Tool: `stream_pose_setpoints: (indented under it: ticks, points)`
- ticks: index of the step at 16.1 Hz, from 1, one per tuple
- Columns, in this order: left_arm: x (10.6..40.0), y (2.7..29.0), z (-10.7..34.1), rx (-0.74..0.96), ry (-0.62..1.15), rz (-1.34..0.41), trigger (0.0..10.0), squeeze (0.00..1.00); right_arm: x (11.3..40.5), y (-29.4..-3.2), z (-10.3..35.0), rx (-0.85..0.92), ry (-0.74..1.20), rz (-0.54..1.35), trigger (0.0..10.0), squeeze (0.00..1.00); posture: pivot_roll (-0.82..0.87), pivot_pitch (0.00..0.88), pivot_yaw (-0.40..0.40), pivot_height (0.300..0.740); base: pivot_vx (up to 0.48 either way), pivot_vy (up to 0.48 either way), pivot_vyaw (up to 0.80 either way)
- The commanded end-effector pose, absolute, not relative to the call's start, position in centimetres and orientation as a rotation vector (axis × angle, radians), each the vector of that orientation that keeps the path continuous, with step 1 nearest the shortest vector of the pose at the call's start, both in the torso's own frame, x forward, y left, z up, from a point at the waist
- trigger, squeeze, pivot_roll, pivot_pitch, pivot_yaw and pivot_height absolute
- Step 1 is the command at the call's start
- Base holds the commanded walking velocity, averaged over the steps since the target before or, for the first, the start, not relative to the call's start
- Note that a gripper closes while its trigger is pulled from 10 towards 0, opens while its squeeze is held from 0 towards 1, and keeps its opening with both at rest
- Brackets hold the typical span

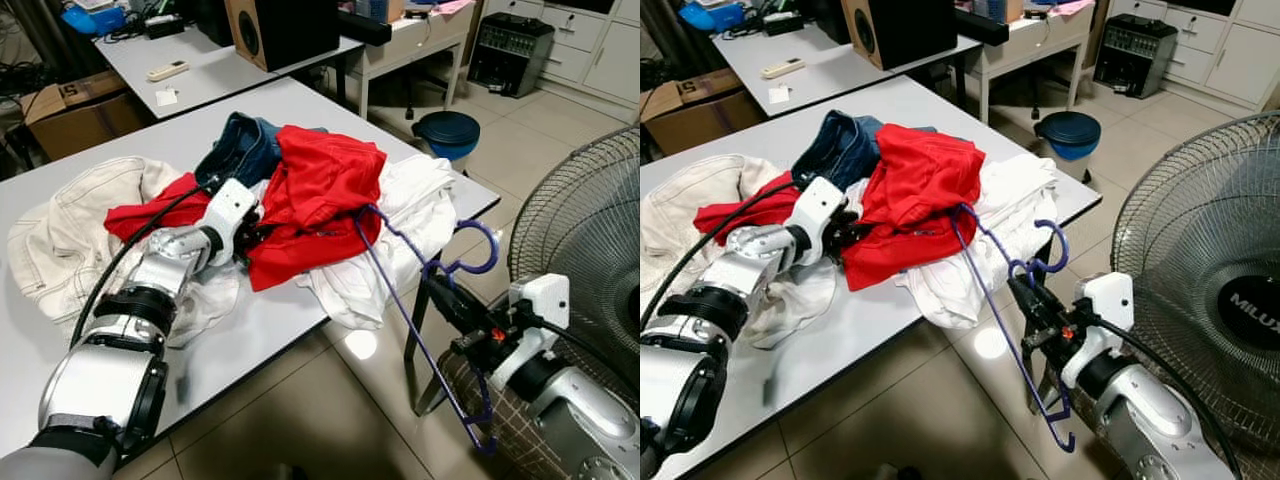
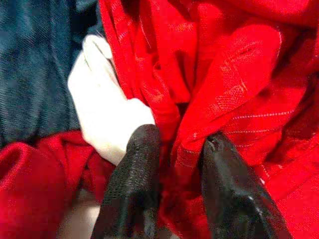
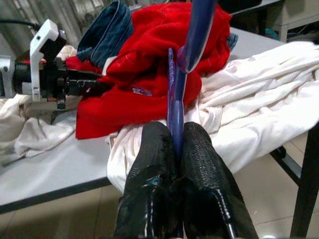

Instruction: Hang hanger

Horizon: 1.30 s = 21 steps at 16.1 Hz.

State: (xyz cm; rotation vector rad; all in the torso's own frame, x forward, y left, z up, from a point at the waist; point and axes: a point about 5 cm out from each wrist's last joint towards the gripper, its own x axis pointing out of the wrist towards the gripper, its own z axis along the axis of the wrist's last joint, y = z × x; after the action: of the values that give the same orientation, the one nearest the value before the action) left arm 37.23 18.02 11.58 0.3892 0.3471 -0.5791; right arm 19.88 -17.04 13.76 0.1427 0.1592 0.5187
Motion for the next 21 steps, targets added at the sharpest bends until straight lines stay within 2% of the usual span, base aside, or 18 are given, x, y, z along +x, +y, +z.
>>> stream_pose_setpoints:
  ticks: [1, 8, 12, 16, 18, 21]
  points:
    - [36.8, 18.5, 10.7, 0.389, 0.379, -0.560, 0.0, 0.00, 20.0, -16.8, 13.6, 0.136, 0.174, 0.542, 10.0, 0.00, -0.12, 0.000, 0.135, 0.740, 0.000, 0.000, 0.00]
    - [37.4, 17.7, 13.3, 0.390, 0.224, -0.622, 0.0, 0.00, 20.4, -16.4, 13.7, 0.146, 0.162, 0.569, 10.0, 0.00, -0.11, 0.000, 0.132, 0.740, 0.000, 0.000, 0.00]
    - [38.3, 15.9, 18.7, 0.417, 0.003, -0.654, 0.0, 0.00, 21.3, -16.0, 13.3, 0.219, 0.163, 0.565, 10.0, 0.00, -0.09, 0.000, 0.131, 0.740, 0.000, 0.000, 0.00]
    - [37.6, 15.0, 21.9, 0.453, -0.088, -0.717, 0.0, 0.00, 22.1, -15.4, 12.6, 0.272, 0.193, 0.614, 10.0, 0.00, -0.06, 0.000, 0.131, 0.740, 0.000, 0.000, 0.00]
    - [37.2, 15.3, 23.2, 0.462, -0.099, -0.724, 0.0, 0.00, 22.6, -15.7, 12.4, 0.267, 0.190, 0.587, 10.0, 0.00, -0.05, 0.000, 0.135, 0.740, 0.000, 0.000, 0.00]
    - [36.9, 17.4, 23.0, 0.553, -0.043, -0.686, 0.0, 0.00, 23.1, -17.2, 14.4, 0.380, 0.034, 0.492, 10.0, 0.00, -0.04, 0.000, 0.134, 0.740, 0.000, 0.000, 0.00]
